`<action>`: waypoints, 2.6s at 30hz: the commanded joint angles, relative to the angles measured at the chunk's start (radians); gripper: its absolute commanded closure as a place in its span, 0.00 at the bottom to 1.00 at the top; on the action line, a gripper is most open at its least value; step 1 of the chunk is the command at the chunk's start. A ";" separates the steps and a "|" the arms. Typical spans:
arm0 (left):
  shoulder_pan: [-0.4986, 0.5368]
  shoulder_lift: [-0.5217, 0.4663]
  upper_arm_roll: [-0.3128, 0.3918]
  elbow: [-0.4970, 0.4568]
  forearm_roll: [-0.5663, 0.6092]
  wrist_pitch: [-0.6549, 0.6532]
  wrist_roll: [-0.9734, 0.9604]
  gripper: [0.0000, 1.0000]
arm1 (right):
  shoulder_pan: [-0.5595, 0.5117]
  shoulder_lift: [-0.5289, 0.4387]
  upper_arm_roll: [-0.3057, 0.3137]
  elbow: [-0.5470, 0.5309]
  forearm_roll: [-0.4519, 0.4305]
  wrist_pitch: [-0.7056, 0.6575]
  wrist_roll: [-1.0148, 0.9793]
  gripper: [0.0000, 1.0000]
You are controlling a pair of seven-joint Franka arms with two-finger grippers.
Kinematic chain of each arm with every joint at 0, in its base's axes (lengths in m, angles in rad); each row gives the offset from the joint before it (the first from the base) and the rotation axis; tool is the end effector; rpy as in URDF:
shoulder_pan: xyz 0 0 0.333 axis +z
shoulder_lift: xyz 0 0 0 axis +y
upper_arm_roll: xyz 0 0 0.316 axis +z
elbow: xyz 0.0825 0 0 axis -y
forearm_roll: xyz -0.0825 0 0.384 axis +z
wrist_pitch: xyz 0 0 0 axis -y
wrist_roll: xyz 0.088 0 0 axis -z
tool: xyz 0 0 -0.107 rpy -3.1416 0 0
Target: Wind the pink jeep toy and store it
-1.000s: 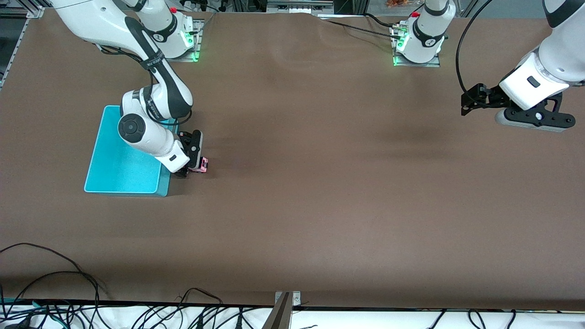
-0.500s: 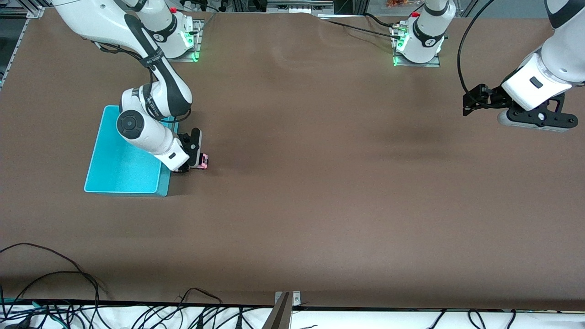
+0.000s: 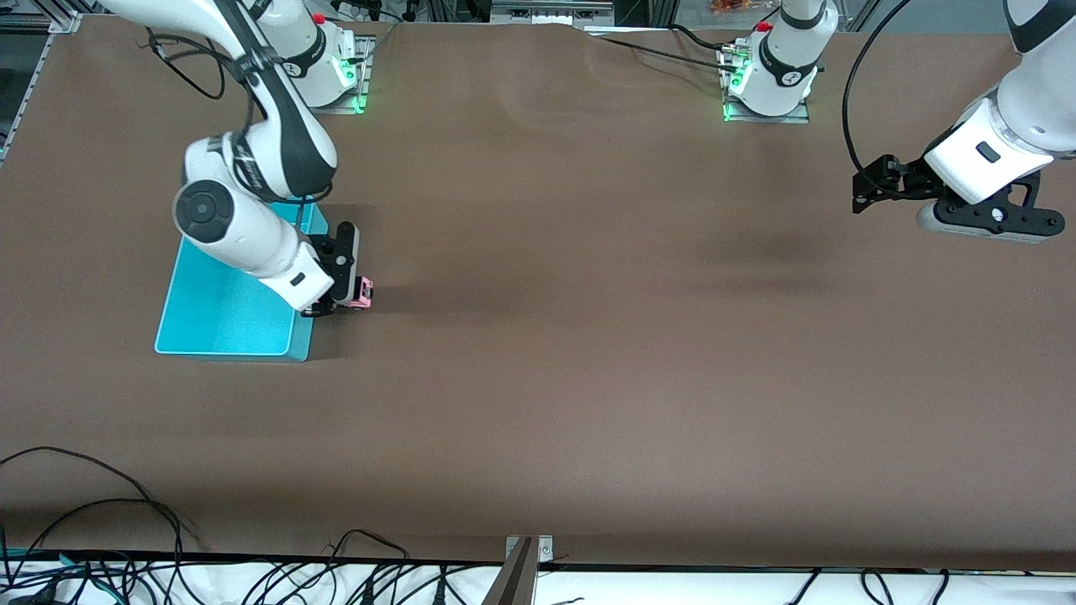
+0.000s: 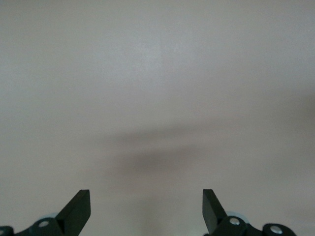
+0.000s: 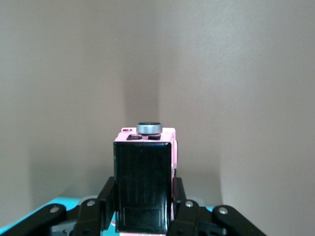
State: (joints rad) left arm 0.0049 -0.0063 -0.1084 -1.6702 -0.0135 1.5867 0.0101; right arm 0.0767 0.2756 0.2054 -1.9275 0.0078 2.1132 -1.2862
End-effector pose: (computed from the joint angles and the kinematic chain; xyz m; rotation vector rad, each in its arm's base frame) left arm 0.5469 -0.0584 0.5825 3.1251 -0.1765 -0.1217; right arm 0.5794 0.1630 0.3431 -2.1665 -2.1407 0.0669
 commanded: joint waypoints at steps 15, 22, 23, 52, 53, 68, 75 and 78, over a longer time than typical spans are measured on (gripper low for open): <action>0.013 0.009 -0.005 0.023 -0.019 -0.019 0.004 0.00 | -0.011 -0.110 -0.237 0.128 0.009 -0.403 -0.317 0.88; 0.013 0.008 -0.005 0.023 -0.020 -0.019 0.004 0.00 | -0.011 -0.111 -0.304 0.007 0.018 -0.312 -0.395 0.88; 0.013 0.008 -0.005 0.023 -0.022 -0.019 0.004 0.00 | -0.011 -0.111 -0.305 -0.013 0.018 -0.291 -0.397 0.88; 0.013 0.009 -0.005 0.023 -0.025 -0.019 0.002 0.00 | -0.018 -0.102 -0.369 -0.458 0.069 0.194 -0.398 0.79; 0.013 0.009 -0.005 0.023 -0.025 -0.019 0.002 0.00 | -0.018 -0.101 -0.369 -0.458 0.069 0.194 -0.398 0.73; 0.013 0.009 -0.005 0.023 -0.025 -0.019 0.002 0.00 | -0.018 -0.110 -0.365 -0.418 0.069 0.160 -0.392 0.00; 0.013 0.009 -0.005 0.023 -0.026 -0.019 0.002 0.00 | -0.011 -0.115 -0.348 -0.231 0.070 0.012 -0.378 0.00; 0.013 0.009 -0.005 0.023 -0.026 -0.019 0.002 0.00 | -0.009 -0.116 -0.339 -0.128 0.081 -0.074 -0.345 0.00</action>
State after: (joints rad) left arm 0.0085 -0.0055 -0.1084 -1.6701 -0.0135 1.5866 0.0101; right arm 0.0662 0.1730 -0.1512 -2.2172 0.0584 2.1894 -1.6624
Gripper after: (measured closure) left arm 0.000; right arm 0.000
